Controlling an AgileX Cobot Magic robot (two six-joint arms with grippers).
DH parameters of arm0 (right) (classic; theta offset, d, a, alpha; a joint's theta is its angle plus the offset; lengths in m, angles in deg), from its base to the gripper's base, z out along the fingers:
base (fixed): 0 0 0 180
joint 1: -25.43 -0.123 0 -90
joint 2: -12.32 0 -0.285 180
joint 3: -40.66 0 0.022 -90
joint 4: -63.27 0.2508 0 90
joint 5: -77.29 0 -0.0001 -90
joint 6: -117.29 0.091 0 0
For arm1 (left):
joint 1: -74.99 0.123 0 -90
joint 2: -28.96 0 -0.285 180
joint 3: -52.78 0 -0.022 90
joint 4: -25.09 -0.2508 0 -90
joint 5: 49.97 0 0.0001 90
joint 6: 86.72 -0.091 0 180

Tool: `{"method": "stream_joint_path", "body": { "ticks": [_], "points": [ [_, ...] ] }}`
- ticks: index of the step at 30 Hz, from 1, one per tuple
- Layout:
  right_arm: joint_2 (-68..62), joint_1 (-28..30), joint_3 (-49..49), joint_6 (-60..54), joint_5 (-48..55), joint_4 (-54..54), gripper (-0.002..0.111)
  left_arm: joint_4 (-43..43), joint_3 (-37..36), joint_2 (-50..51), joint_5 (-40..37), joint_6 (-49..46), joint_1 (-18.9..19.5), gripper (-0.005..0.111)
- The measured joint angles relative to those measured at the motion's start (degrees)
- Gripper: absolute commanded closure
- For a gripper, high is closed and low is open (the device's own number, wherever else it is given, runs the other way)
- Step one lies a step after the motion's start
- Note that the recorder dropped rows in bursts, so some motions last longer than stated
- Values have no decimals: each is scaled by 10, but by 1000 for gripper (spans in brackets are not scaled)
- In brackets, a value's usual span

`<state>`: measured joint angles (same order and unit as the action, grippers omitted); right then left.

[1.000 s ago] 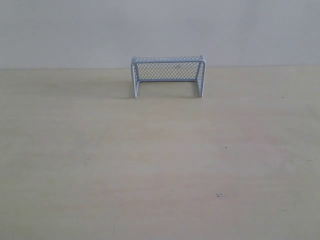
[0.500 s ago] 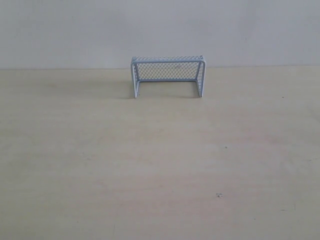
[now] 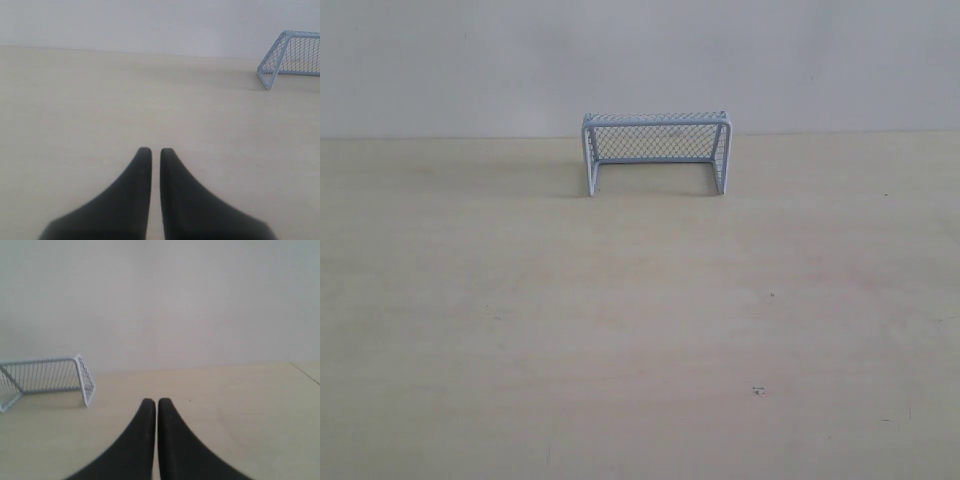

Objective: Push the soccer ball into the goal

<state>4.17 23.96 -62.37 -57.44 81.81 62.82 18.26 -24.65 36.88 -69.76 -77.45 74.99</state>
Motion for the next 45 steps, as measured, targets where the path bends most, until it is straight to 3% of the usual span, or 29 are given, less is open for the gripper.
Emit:
{"method": "stream_joint_path", "body": {
  "ticks": [10, 45],
  "points": [
    [0, 1, 3, 59, 146, -67, 108, 0, 0, 0, 0, 0, 0, 100],
    [0, 1, 3, 65, 152, -71, 108, 0, 0, 0, 0, 0, 0, 100]
  ]
}}
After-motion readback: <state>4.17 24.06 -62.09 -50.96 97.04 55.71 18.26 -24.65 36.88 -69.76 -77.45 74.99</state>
